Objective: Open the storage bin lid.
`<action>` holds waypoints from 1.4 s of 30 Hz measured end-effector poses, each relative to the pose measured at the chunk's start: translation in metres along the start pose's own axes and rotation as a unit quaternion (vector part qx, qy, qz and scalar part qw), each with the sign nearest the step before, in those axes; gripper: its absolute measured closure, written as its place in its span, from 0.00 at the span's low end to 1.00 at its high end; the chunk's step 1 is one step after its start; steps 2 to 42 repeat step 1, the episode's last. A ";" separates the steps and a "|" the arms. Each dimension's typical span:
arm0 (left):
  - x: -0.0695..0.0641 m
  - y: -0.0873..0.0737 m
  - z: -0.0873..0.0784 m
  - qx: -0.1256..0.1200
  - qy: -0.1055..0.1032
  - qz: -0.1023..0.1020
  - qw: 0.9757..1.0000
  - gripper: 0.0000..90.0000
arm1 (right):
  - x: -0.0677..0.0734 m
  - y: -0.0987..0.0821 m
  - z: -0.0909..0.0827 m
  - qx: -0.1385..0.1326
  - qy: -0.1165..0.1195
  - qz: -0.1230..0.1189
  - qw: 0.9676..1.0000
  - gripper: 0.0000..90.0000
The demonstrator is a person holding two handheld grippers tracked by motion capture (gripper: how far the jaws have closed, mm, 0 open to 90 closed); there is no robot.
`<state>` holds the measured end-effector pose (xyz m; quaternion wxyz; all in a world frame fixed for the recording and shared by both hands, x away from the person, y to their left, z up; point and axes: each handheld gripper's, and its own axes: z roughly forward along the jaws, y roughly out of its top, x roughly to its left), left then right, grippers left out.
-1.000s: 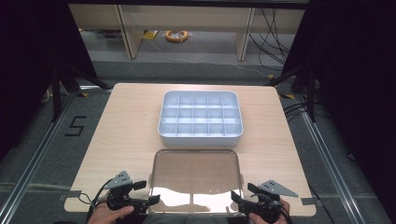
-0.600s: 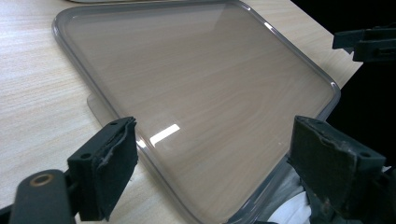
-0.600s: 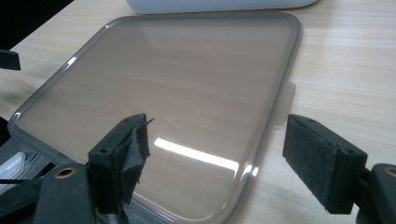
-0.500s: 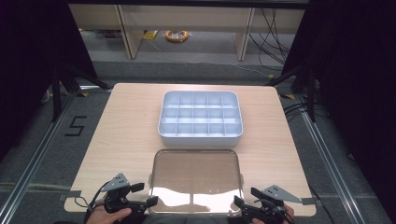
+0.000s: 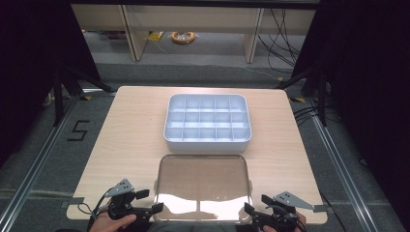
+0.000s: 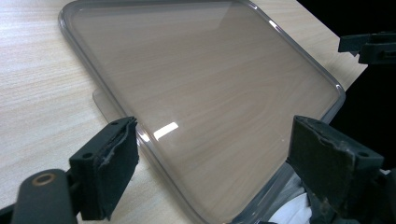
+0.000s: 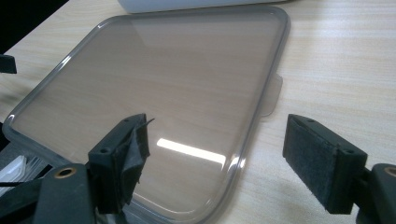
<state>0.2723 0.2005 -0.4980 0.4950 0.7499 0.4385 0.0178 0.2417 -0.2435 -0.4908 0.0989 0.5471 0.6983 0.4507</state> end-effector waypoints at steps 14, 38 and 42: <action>0.000 0.000 0.000 0.000 0.001 0.000 1.000 0.17 | -0.004 0.001 0.000 -0.004 -0.007 -0.026 1.000 0.26; 0.000 0.000 0.000 0.000 0.001 0.000 1.000 0.17 | -0.004 0.001 0.000 -0.004 -0.007 -0.026 1.000 0.26; 0.000 0.000 0.000 0.000 0.001 0.000 1.000 0.17 | -0.004 0.001 0.000 -0.004 -0.007 -0.026 1.000 0.26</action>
